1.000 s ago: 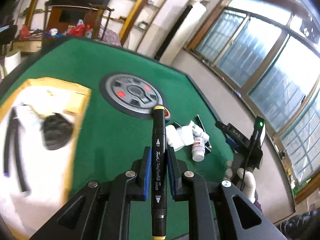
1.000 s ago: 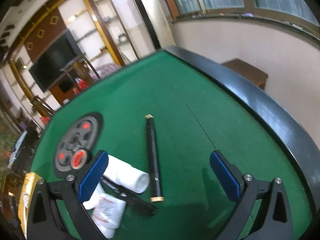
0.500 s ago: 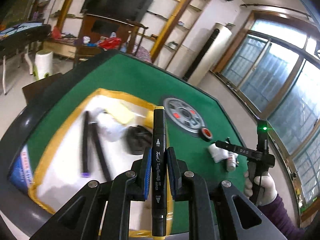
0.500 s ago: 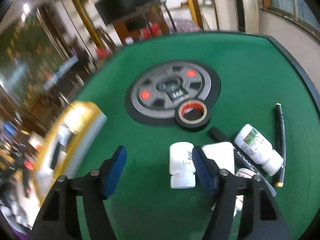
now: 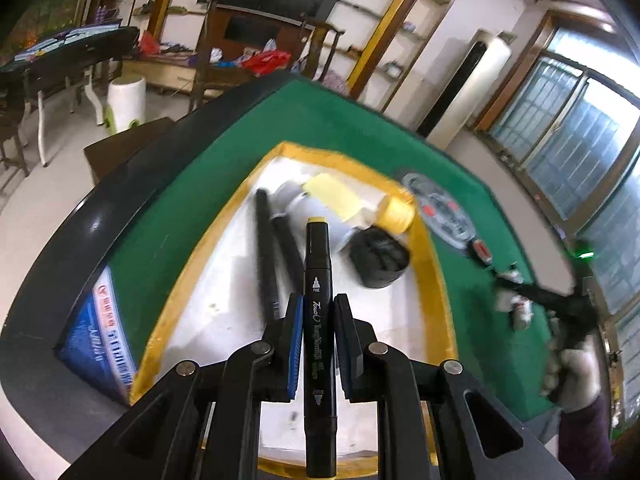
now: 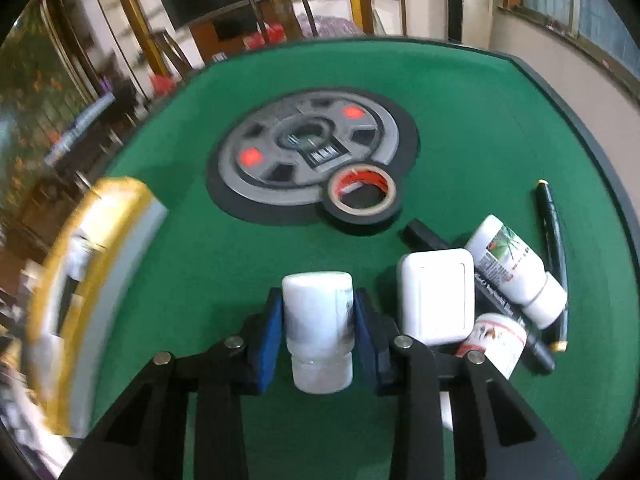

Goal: Organize rigid objects
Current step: 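Grasp a black marker with the left tool while the right tool grasps a white pill bottle, then carry the marker and pill bottle into the tray and open both tools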

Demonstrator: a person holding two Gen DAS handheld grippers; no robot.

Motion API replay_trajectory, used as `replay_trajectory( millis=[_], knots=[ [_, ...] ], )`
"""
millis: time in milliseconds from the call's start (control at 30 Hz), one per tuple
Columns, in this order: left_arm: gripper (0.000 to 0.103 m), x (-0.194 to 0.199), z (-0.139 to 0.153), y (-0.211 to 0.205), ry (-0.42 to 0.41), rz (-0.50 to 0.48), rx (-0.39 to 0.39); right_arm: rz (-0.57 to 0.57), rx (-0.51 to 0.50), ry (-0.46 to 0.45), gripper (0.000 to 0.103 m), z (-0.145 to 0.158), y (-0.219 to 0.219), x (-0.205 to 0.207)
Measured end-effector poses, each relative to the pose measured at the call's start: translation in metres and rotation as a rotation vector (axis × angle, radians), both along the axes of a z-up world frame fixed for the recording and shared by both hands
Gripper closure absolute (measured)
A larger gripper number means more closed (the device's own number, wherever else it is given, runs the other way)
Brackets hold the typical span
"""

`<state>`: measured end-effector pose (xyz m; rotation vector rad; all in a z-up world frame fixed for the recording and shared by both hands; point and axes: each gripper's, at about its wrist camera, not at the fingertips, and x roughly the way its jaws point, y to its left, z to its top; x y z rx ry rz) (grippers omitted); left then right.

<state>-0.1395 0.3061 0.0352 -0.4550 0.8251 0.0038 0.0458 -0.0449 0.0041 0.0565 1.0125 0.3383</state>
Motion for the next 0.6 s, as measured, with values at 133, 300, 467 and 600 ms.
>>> replay_trajectory(
  millis=[133,300,467,600],
  knots=[
    [0.088,0.017,-0.012,0.009,0.077,0.024,0.037,0.061,0.11,-0.029,0.07,0.032,0.012,-0.019],
    [0.088,0.042,-0.022,0.016,0.132,0.051,0.087,0.218,0.197,0.013,0.07,0.053,0.069,-0.04],
    [0.072,0.048,-0.022,0.023,0.127,0.054,0.109,0.36,0.238,0.11,0.07,0.048,0.14,-0.054],
    [0.057,0.031,-0.005,0.033,0.043,0.062,0.078,0.463,0.179,0.178,0.07,0.032,0.201,-0.066]
  ],
)
